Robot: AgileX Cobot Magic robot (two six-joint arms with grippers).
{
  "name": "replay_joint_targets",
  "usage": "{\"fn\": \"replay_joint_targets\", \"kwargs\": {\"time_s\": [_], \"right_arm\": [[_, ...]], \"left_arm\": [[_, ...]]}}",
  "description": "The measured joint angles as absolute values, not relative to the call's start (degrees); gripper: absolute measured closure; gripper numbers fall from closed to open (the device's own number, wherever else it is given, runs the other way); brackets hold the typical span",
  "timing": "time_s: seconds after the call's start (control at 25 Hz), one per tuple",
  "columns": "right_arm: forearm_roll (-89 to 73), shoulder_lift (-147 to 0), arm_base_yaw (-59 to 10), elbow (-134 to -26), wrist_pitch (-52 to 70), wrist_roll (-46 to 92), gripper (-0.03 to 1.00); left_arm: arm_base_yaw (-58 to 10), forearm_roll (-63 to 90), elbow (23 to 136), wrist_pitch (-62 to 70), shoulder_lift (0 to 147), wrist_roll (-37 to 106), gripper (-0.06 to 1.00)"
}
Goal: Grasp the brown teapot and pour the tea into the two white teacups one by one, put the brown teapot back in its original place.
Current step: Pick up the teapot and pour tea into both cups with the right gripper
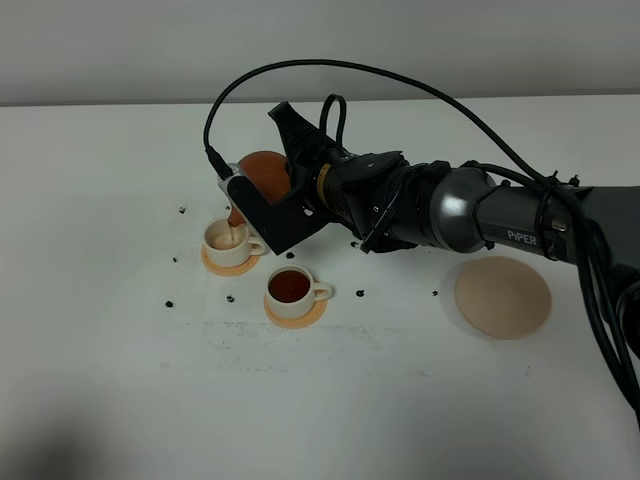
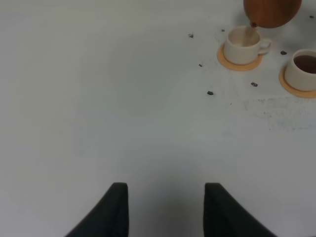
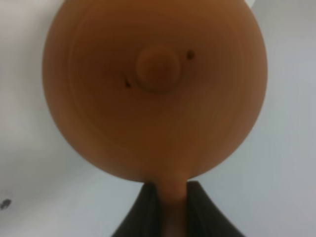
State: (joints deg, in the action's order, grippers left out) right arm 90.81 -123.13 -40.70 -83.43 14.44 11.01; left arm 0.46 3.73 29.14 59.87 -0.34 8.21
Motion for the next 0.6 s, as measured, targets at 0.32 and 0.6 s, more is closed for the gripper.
{"fn": "replay_joint_targets", "kwargs": {"time_s": [0.32, 0.6], "right_arm": [[92.0, -124.8, -40.7, -84.7, 14.9, 10.9, 0.88], [93.5, -124.8, -40.7, -85.8, 14.7, 9.9, 0.88]], "left_arm": [[0.5, 3.7, 29.1, 59.9, -0.3, 8.2, 0.58], [0.5, 3.7, 29.1, 59.9, -0.3, 8.2, 0.58]]}}
